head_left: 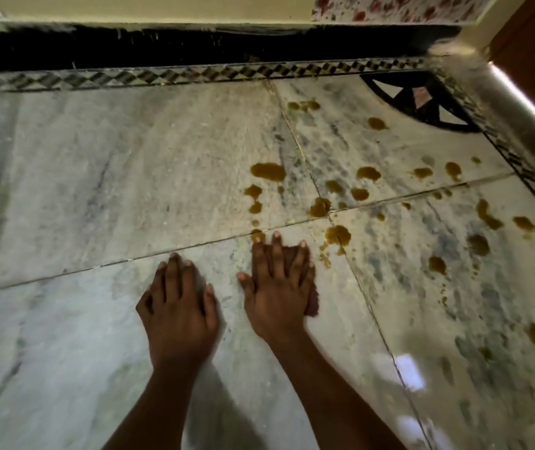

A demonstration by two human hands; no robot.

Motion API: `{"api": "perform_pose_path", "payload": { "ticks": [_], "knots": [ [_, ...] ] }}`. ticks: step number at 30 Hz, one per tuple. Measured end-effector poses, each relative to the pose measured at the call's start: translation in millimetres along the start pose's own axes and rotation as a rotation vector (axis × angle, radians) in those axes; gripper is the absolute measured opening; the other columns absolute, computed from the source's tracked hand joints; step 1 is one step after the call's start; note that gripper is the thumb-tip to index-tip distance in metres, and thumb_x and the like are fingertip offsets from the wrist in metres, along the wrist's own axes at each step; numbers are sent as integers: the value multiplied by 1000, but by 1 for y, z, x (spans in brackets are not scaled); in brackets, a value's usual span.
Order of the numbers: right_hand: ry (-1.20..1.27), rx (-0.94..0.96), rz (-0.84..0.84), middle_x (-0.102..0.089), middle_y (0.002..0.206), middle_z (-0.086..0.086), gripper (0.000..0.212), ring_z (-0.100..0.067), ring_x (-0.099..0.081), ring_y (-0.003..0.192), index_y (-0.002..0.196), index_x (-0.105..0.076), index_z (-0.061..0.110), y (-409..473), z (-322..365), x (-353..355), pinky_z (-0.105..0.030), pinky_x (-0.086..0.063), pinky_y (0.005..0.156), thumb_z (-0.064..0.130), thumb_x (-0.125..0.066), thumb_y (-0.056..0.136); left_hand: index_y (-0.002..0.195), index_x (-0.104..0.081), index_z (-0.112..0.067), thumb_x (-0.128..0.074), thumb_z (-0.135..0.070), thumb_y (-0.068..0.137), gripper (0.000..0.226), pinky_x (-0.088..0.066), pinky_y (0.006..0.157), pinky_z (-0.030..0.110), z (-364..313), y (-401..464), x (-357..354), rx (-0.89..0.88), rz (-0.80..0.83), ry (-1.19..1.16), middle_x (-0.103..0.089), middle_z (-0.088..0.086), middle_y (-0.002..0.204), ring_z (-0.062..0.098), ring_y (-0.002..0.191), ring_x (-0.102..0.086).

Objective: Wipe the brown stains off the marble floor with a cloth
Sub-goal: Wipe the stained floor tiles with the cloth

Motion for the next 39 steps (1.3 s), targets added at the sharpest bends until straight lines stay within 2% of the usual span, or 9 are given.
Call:
{"api": "perform_pose_path", "payload": {
  "ticks": [4,11,14,17,19,23,26,33,39],
  "knots": [
    [-36,168,82,8,179,6,65,-36,12,164,166,-3,48,-52,-16,6,-66,-11,127,68,-18,107,153,-53,-9,-43,-42,102,62,-35,113,54,0,1,4,-13,-2,-2,-44,15,167,34,154,-42],
    [98,-380,-15,-2,179,-5,66,-46,10,161,167,-14,44,14,-27,0,-72,-7,125,68,-18,106,157,-49,-11,-43,-44,104,62,-32,117,54,2,1,1,9,13,-8,-40,13,170,32,158,-36],
    [106,-244,56,7,179,1,69,-45,18,160,168,-7,41,51,3,-2,-69,2,126,69,-17,106,159,-46,-12,-41,-45,104,64,-30,119,54,-1,-1,3,13,29,-27,-36,12,172,32,160,-32],
    [11,38,108,12,178,7,67,-38,21,161,167,2,46,7,6,5,-64,2,129,68,-15,106,157,-49,-12,-42,-44,104,63,-32,117,54,-1,-3,5,20,36,-28,-38,13,171,32,159,-35],
    [6,66,137,12,178,8,66,-35,19,162,166,4,48,-37,-16,5,-62,0,129,68,-14,105,156,-51,-11,-42,-45,104,62,-33,116,54,0,-5,0,13,34,-12,-39,13,171,33,158,-37],
    [24,-242,54,1,179,1,66,-41,8,163,167,-7,45,-31,-43,10,-68,-10,127,67,-15,105,156,-50,-11,-41,-45,105,62,-31,117,55,1,2,4,14,27,-9,-38,13,171,33,159,-35],
    [116,-375,40,6,179,1,70,-46,18,160,168,-7,41,31,-16,3,-70,0,126,69,-11,104,159,-45,-13,-38,-46,105,64,-29,120,55,0,0,4,18,51,-17,-34,12,173,31,161,-30],
    [-12,215,112,9,178,8,64,-33,17,163,166,0,47,-6,6,4,-63,-3,129,65,-14,107,158,-48,-12,-40,-45,105,63,-31,118,55,0,1,5,6,25,1,-38,13,172,33,159,-35],
    [80,-314,7,-1,179,1,65,-42,11,162,167,-12,45,27,-34,7,-66,0,128,65,-9,105,159,-45,-13,-37,-46,105,63,-28,120,54,1,1,3,10,35,2,-35,11,173,31,161,-31]
  ]
}}
Point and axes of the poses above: each hand's wrist, its own y-axis towards the middle knuckle, its own x-axis out of the back of the hand, z = x × y, the point moved 2 cm from there along y, towards the middle knuckle
